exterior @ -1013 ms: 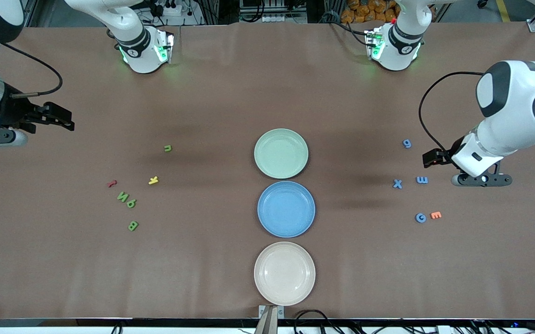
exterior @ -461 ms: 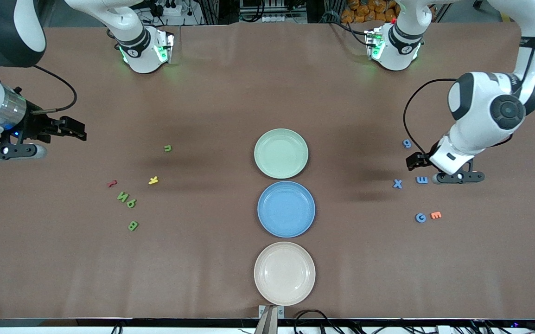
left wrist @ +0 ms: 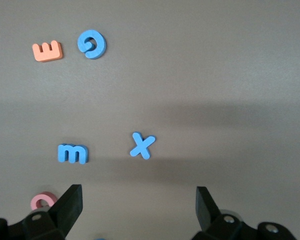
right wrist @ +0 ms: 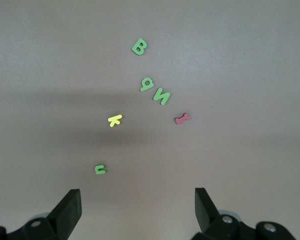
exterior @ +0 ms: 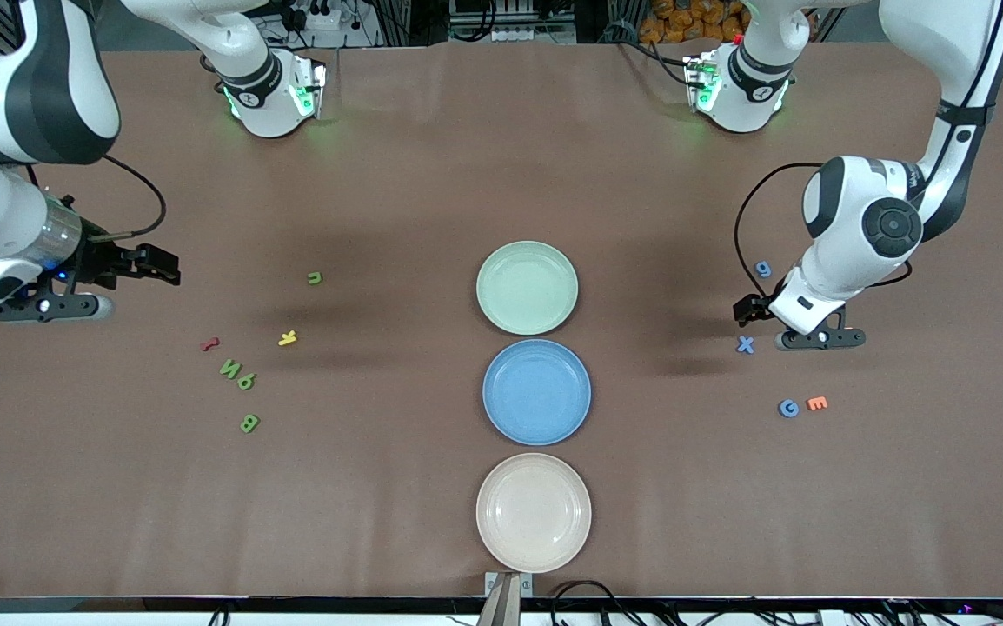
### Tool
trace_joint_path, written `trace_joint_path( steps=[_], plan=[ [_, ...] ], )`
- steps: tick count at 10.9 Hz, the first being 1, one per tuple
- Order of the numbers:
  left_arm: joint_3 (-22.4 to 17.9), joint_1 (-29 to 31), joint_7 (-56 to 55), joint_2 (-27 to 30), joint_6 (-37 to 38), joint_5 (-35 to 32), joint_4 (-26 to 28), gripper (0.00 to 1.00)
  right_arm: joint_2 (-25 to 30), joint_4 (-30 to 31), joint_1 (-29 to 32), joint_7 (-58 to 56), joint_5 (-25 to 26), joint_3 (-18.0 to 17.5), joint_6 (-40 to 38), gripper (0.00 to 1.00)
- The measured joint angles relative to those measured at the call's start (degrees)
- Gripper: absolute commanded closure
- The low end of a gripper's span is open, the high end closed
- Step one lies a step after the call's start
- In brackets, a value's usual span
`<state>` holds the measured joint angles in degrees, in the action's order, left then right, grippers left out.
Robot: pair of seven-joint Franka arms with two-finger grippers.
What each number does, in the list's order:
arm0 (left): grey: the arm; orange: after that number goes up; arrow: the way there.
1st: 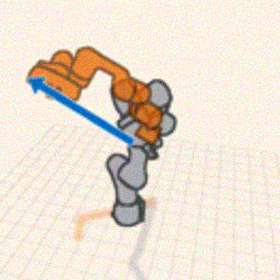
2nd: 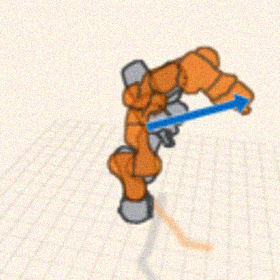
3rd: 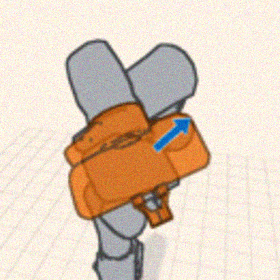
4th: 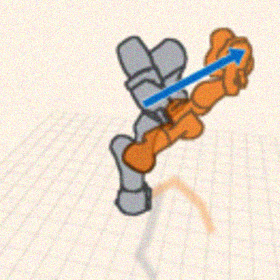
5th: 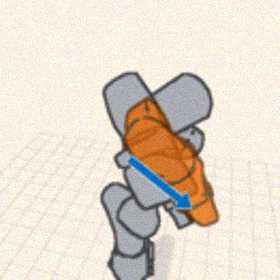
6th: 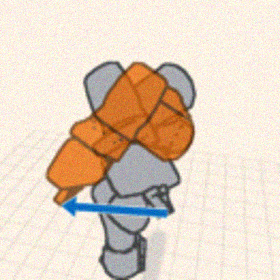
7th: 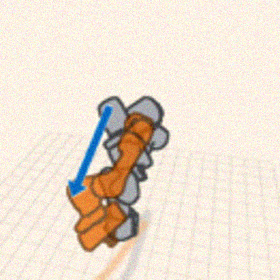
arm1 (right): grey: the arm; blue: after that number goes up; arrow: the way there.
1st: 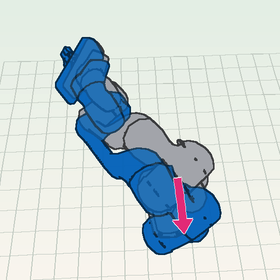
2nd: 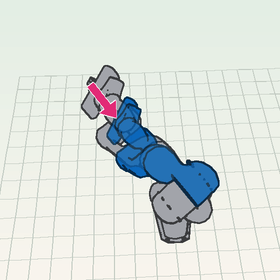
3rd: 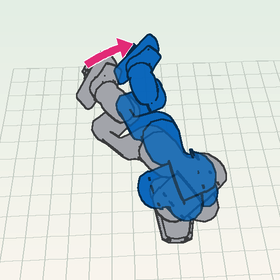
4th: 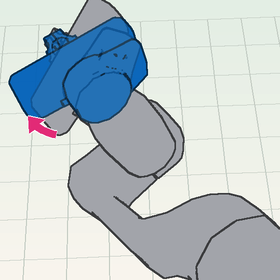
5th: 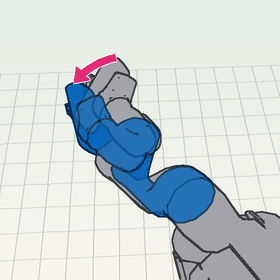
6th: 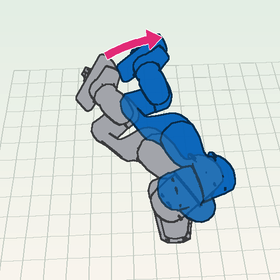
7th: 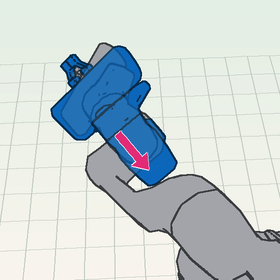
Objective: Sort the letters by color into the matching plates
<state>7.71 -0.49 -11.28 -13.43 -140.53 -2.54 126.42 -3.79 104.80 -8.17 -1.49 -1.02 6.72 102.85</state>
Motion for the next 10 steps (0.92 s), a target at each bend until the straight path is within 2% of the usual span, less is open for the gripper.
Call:
trace_joint_path(
  steps=[7,10],
  plan=[
    [-0.11,0.49,-9.32,-0.45,-0.19,-1.01,3.05,0.0,-7.01,4.72,0.01,-0.09,0.14,1.33,11.53,0.0],
    [-0.36,4.46,-11.11,3.07,-5.07,-1.05,8.98,0.0,-13.31,5.14,-0.33,-0.09,0.14,1.87,18.8,0.0]
  ],
)
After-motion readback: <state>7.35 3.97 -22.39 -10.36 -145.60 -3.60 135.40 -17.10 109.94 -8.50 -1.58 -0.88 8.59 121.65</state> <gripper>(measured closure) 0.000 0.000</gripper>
